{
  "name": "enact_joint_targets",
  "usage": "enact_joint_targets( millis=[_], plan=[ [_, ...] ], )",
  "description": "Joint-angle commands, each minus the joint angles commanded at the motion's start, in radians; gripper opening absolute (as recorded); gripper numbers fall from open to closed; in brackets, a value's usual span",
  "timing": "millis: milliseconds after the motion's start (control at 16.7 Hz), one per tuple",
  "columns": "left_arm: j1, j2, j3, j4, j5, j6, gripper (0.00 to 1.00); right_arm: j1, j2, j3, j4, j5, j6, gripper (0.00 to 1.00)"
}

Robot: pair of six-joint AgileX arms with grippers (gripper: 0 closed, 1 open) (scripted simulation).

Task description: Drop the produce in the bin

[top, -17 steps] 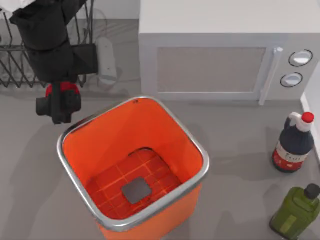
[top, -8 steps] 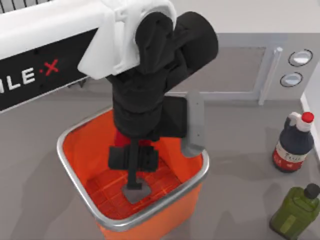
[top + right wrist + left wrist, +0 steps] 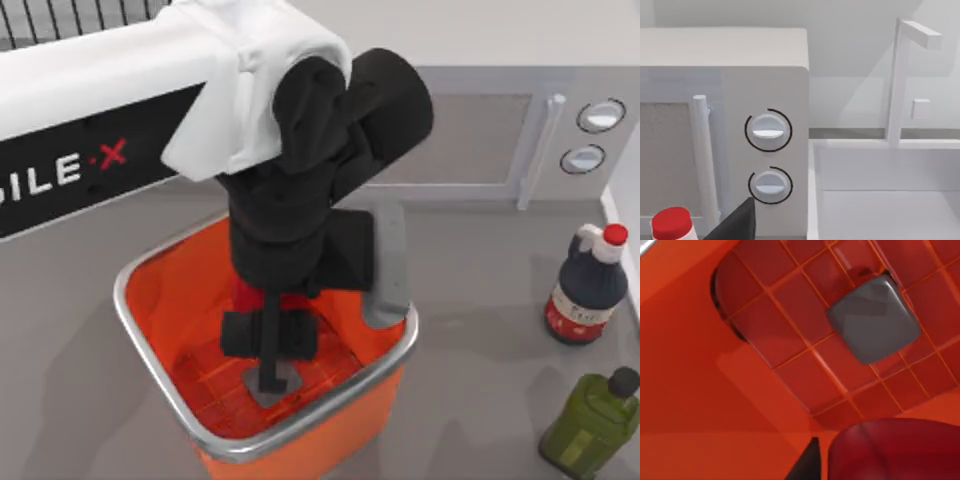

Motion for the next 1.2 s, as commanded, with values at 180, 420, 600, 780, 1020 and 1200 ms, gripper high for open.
enact_joint_targets(
  millis=[180,420,600,780,1020,1200],
  plan=[
    [0.007,0.008,-0.097,0.113,0.002,0.007,0.00,0.000,0.000,0.000,0.000,0.000,0.000,1.00],
    [0.013,0.022,-0.184,0.203,0.003,0.018,0.00,0.000,0.000,0.000,0.000,0.000,0.000,1.00],
    [0.013,0.022,-0.184,0.204,0.003,0.019,0.00,0.000,0.000,0.000,0.000,0.000,0.000,1.00],
    [0.013,0.022,-0.184,0.204,0.003,0.019,0.23,0.000,0.000,0.000,0.000,0.000,0.000,1.00],
    [0.013,0.022,-0.184,0.204,0.003,0.019,0.53,0.000,0.000,0.000,0.000,0.000,0.000,1.00],
    [0.013,0.022,-0.184,0.204,0.003,0.019,0.75,0.000,0.000,0.000,0.000,0.000,0.000,1.00]
  ],
)
